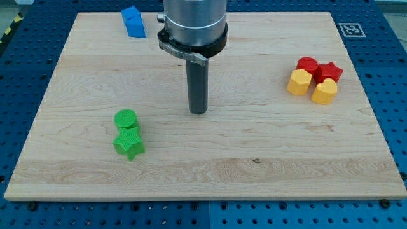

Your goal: Push green star to the yellow hexagon

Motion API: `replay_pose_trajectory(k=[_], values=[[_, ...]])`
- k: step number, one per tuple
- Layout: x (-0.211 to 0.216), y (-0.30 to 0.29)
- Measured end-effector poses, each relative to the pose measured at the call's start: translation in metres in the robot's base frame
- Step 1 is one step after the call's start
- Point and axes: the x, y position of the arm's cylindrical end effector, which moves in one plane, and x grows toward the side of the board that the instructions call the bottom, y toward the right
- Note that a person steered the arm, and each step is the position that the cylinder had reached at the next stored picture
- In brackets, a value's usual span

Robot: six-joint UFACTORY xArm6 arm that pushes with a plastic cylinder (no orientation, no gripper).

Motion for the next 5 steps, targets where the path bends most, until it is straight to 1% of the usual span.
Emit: replay_pose_trajectory(k=[1,3,4,5], values=[[0.004,0.000],[0.072,-0.004],[0.099,-0.038],[0.113,-0.092]])
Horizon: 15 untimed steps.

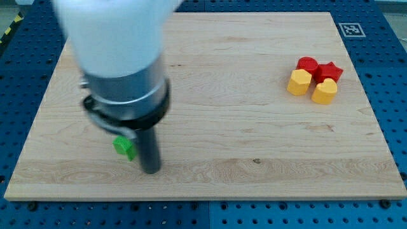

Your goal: Push green star to the yellow hexagon

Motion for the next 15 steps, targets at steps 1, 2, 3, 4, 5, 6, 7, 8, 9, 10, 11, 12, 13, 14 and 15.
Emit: replay_pose_trajectory(k=[1,2,3,4,5,6,7,8,9,10,11,12,13,14,15], values=[[0.001,-0.075],[-0.012,-0.079],[-0.021,-0.048],[-0.035,-0.025],[-0.036,-0.025],[-0.037,-0.024],[-0.037,-0.024],[-0.040,-0.018],[-0.052,0.003],[-0.069,0.010],[-0.080,0.030],[-0.080,0.061],[-0.079,0.088],[-0.076,0.117],[-0.054,0.147]])
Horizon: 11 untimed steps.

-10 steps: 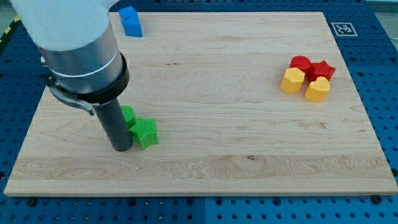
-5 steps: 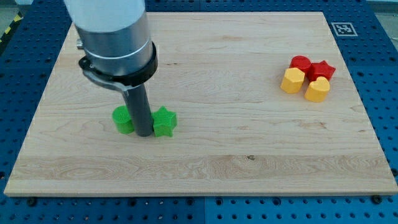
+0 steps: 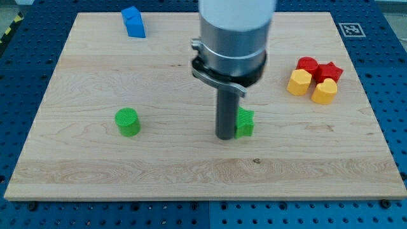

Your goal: Push green star to the yellow hexagon

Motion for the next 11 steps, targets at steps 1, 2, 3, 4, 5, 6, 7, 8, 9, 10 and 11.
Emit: replay_pose_trajectory(k=[1,2,3,4,5,6,7,8,9,10,11], values=[[0.006,0.025],[-0.014,0.040],[-0.021,0.040],[-0.037,0.057],[-0.062,0.064],[-0.064,0.061],[-0.064,0.030],[-0.081,0.030],[-0.081,0.044],[-0.085,0.054],[-0.085,0.017]])
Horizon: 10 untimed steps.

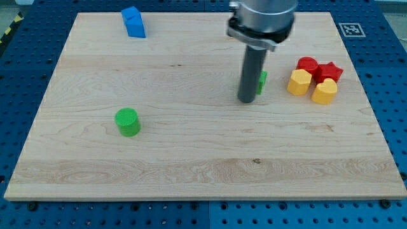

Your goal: Push green star to the yellow hexagon

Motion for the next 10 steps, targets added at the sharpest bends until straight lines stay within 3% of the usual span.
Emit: replay_pose_trajectory(k=[2,3,5,10], values=[[-0.043,-0.025],[-0.036,0.002],[-0.014,-0.005],[-0.045,0.041]])
